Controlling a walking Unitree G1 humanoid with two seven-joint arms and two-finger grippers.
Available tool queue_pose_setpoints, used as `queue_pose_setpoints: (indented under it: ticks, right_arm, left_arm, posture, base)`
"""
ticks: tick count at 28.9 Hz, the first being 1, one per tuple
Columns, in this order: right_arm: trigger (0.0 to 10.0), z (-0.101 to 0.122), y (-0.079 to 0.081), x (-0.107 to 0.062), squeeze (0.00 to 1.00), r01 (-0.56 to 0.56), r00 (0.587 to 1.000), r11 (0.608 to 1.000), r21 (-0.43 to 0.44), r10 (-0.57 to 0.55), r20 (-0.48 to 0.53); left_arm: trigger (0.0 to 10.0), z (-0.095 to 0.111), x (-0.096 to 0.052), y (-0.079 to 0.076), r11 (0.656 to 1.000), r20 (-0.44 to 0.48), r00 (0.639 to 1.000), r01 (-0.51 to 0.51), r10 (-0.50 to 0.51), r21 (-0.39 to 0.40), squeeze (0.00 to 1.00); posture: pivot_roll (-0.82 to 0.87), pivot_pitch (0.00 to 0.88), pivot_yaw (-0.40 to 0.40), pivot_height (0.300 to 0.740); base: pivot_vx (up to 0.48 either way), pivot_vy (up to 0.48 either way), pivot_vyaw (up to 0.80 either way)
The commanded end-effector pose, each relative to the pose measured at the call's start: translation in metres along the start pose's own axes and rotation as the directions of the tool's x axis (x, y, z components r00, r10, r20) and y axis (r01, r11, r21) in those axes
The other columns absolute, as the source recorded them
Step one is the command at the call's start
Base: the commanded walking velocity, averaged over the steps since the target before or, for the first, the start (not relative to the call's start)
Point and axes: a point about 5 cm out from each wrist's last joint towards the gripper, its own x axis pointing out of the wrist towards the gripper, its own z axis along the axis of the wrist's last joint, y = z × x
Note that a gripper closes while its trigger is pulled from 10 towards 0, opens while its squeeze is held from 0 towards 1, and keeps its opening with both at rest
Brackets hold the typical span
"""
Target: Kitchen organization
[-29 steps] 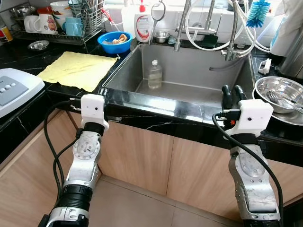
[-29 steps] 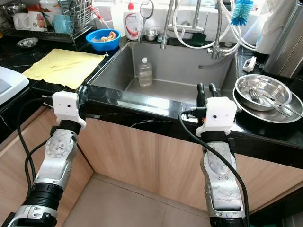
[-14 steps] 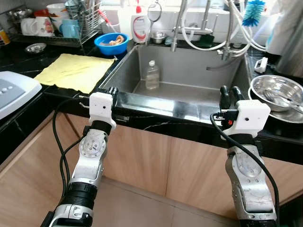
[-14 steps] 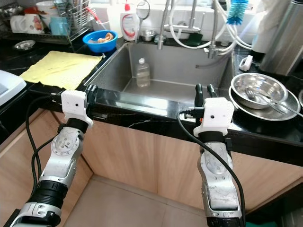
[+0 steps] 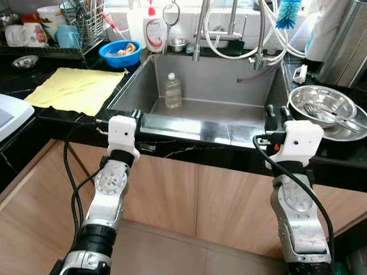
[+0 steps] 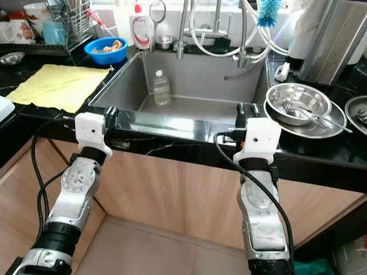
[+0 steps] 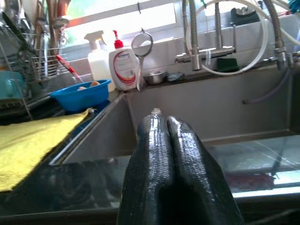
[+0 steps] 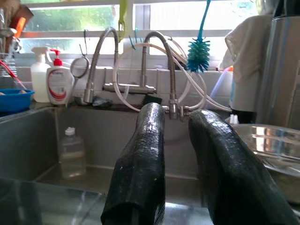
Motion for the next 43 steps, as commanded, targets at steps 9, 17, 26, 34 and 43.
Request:
queue_pose_setpoints:
  ticks: [9,17,26,34,43]
  right_arm:
    - [10.0,-0.006,0.003,-0.002,0.0,-0.008,1.0,1.0,-0.019,0.008,0.003]
    - [10.0,-0.002,0.009,0.002,0.0,-0.032,0.999,0.999,-0.013,0.032,0.022]
    - [10.0,0.003,0.012,0.003,0.0,-0.056,0.997,0.998,-0.034,0.058,0.06]
    - [10.0,0.006,0.019,0.003,0.0,-0.1,0.991,0.992,-0.074,0.106,0.082]
    - [10.0,0.005,0.022,0.003,0.0,-0.117,0.989,0.99,-0.078,0.123,0.082]
  left_arm:
    - [10.0,-0.011,-0.008,0.0,1.0,-0.039,0.999,-0.001,0.001,0.002,0.0]
    - [10.0,-0.003,-0.003,0.001,1.0,-0.009,1.0,-0.003,0.003,-0.006,0.0]
    - [10.0,0.005,0.002,0.002,1.0,0.026,1.0,-0.01,0.011,-0.009,0.0]
    - [10.0,0.006,0.002,0.0,1.0,0.034,0.999,-0.001,0.001,-0.016,0.0]
    - [10.0,0.01,0.004,0.0,1.0,0.05,0.999,0.003,-0.003,0.002,0.0]
  posture:
    - [-0.22,0.0,0.069,0.731]
    - [-0.22,0.0,0.066,0.731]
    - [-0.22,0.0,0.064,0.731]
    - [-0.22,0.0,0.066,0.731]
    - [-0.22,0.0,0.065,0.731]
  base:
    - [0.0,0.0,-0.45]
    - [0.0,0.0,0.0]
    - [0.168,0.0,-0.27]
    - [0.268,0.0,0.0]
    - [0.285,0.0,0.0]
